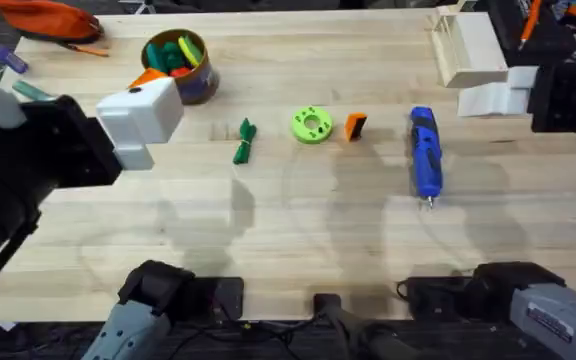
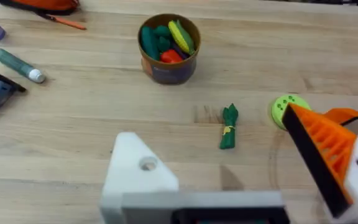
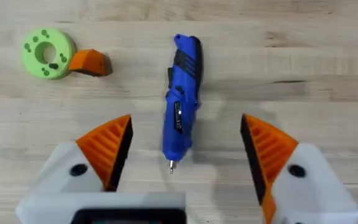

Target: Pick up the gripper from the table and insert it into the empty holder that is missing its gripper. Then pick up a screw, insert it into the mounting hole, and use the screwdriver to tighten it. Finally, clean up the table by picking up the vegetable and placing it into the bucket.

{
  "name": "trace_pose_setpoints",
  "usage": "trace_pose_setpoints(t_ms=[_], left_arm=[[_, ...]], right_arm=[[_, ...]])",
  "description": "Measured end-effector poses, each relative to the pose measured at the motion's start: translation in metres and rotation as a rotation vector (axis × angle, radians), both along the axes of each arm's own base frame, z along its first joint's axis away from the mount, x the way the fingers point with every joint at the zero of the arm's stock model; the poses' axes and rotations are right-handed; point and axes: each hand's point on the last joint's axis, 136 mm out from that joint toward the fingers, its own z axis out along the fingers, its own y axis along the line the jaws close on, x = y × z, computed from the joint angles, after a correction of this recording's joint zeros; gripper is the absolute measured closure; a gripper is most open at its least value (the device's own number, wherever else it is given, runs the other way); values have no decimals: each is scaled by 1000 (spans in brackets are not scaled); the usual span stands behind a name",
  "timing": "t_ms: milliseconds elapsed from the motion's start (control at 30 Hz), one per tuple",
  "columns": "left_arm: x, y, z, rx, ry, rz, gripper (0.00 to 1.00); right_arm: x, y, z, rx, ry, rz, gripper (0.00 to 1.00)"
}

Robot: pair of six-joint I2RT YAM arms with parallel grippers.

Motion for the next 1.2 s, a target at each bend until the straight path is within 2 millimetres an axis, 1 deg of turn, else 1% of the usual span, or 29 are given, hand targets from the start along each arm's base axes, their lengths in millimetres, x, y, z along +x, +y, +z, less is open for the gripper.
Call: trace_pose_setpoints(t_ms=[467,500,533,667,833,967,1100,1200], left_arm=[[1,1,3,1,-15,6,14],[6,4,11,0,-53,26,15],[7,5,14,0,-68,34,15],[18,8,17,6,-116,68,15],[42,4,6,9,-176,80,15],[62,0,2,3,-263,81,15],[73,-3,-6,-1,-307,79,15],[77,-8,-6,-15,-333,57,15]], right_arm=[[0,0,0,0,0,0,8],[0,0,0,0,0,0,11],[0,0,0,0,0,0,10],[0,0,0,0,0,0,9],[0,0,0,0,0,0,10],[0,0,0,0,0,0,10],[0,0,0,0,0,0,10],[0,0,0,0,0,0,9]])
